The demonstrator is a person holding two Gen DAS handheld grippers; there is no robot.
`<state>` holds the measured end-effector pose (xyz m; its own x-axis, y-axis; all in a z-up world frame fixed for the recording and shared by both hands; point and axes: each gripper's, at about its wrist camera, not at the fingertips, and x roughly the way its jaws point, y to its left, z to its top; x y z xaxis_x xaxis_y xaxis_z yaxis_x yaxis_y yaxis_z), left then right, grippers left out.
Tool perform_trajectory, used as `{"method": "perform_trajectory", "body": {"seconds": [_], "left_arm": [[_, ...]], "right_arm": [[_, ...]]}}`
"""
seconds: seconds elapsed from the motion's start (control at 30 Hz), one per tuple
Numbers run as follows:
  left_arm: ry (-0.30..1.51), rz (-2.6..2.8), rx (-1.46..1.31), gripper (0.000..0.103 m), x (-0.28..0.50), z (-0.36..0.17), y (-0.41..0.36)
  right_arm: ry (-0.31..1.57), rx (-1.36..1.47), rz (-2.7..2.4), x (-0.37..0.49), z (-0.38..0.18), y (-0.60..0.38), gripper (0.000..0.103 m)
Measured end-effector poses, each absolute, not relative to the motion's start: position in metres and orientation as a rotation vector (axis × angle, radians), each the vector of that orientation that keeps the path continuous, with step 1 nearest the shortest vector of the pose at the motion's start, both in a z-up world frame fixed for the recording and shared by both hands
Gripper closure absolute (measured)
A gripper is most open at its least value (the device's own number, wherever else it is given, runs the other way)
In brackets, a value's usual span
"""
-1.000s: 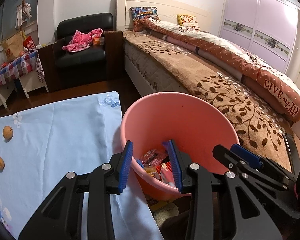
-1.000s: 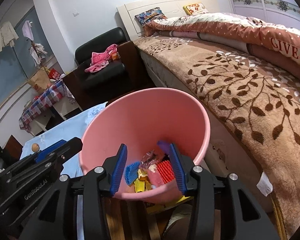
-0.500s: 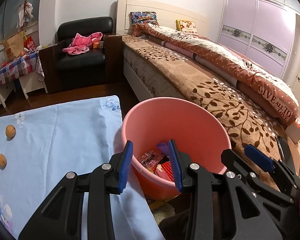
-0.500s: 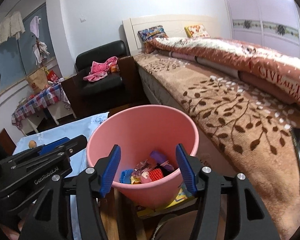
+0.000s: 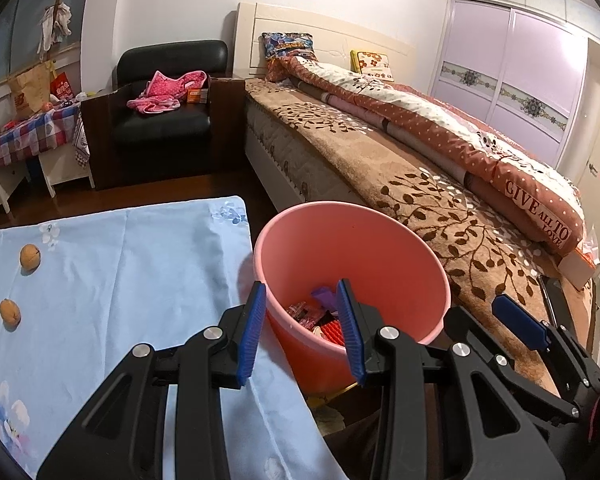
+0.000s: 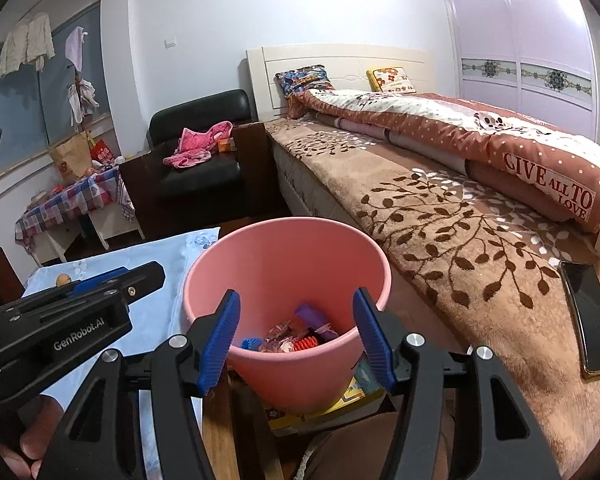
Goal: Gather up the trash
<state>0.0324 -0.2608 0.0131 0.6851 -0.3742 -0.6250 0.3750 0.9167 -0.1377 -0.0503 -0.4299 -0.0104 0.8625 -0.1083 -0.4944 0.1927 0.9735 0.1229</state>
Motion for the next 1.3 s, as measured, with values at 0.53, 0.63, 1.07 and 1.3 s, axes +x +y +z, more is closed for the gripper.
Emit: {"method": "perform_trajectory", "body": {"seconds": [0.53, 0.63, 1.07, 1.3], "left_arm": [[0.670, -0.449, -0.011, 0.066, 0.014, 0.024, -0.246], [0.667, -0.454, -0.011, 0.066, 0.011, 0.025, -0.246], [0.658, -0.466, -0.009, 0.066, 0.003, 0.029, -0.243], [0.657, -0.467, -0.009, 0.066, 0.001, 0.029, -0.242]], "right_arm": [[0.492, 0.176, -0.160, -0.062, 0.000, -0.417, 0.045], [0.487, 0.171, -0.160, -0.063, 0.003, -0.415, 0.045], [0.482, 0.178, -0.168, -0.070, 0.007, -0.418, 0.045], [0.480, 0.183, -0.173, -0.075, 0.008, -0.418, 0.045]]}}
